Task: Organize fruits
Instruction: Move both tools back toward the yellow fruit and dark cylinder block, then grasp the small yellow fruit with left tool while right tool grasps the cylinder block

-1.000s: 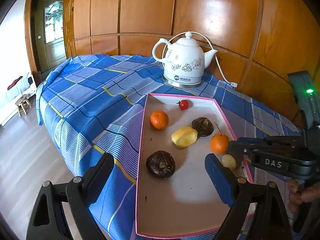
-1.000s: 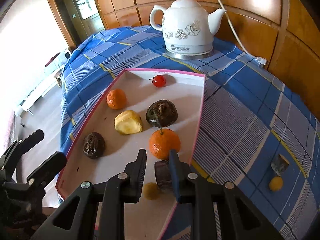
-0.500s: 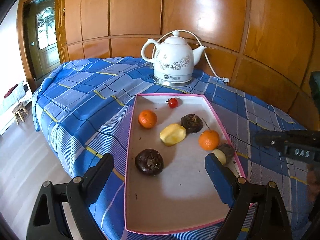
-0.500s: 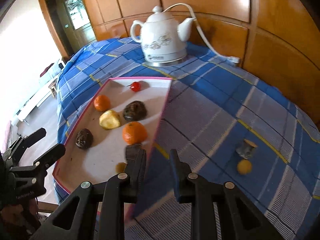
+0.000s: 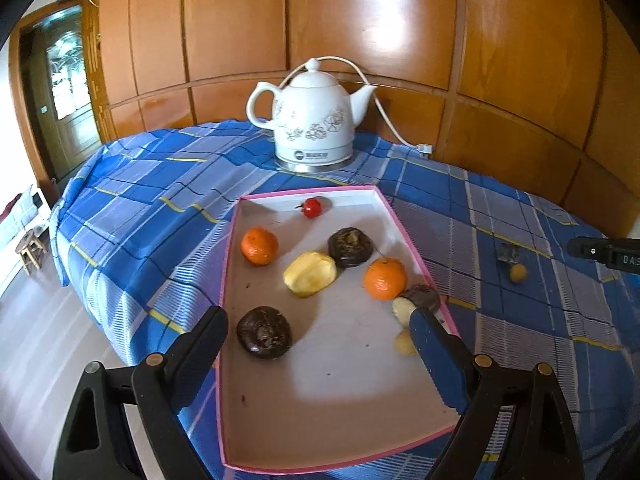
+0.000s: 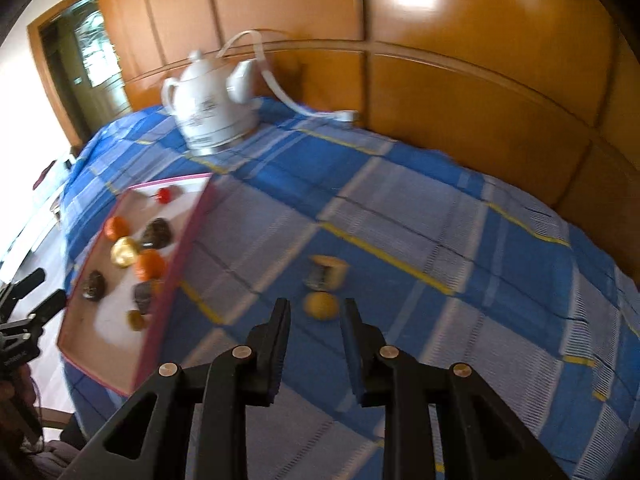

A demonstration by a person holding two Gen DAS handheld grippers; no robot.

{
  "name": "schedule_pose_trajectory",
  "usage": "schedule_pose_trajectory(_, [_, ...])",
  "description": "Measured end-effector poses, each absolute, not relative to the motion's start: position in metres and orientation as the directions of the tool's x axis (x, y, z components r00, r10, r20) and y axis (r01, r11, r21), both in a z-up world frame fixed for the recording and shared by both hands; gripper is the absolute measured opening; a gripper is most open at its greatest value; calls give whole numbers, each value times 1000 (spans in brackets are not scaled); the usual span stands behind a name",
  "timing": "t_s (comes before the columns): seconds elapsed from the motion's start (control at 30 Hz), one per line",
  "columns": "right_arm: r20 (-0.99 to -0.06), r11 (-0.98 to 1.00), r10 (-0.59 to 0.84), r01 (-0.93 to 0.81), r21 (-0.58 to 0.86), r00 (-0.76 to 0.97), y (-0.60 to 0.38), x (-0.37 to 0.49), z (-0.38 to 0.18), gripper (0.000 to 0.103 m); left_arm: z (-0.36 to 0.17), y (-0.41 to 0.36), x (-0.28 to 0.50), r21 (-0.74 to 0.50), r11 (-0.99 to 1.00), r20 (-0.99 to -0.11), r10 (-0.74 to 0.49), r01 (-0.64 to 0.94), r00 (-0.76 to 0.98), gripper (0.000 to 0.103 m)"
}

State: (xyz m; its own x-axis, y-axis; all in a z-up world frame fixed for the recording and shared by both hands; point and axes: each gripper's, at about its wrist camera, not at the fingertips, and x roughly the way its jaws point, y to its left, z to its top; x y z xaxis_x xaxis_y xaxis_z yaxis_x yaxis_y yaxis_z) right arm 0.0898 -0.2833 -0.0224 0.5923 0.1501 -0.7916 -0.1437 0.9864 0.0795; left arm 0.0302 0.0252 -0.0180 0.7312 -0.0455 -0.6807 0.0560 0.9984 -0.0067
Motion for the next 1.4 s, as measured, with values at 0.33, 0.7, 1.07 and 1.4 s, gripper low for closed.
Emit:
schedule_pose_trajectory(0.33, [-823, 988, 27, 108, 107, 567, -377, 92, -50, 28, -1, -33, 45, -28, 970, -684, -196, 242, 703, 89])
schedule_pose_trajectory(0.7, [-833, 966, 68, 171, 192, 550, -397, 94, -53, 28, -38, -146, 91, -141, 875, -790, -381, 463, 480, 52])
schedule_pose_trajectory(1.07, [-819, 961, 104, 155, 230, 564, -394, 97, -46, 29, -77, -194, 141, -187, 894, -838, -361, 407, 408, 51])
schedule_pose_trajectory(1.4, [-820, 970, 109, 121, 212, 562, -384, 100, -46, 30, -96, -211, 153, -200, 882, -844, -376, 426, 382, 27])
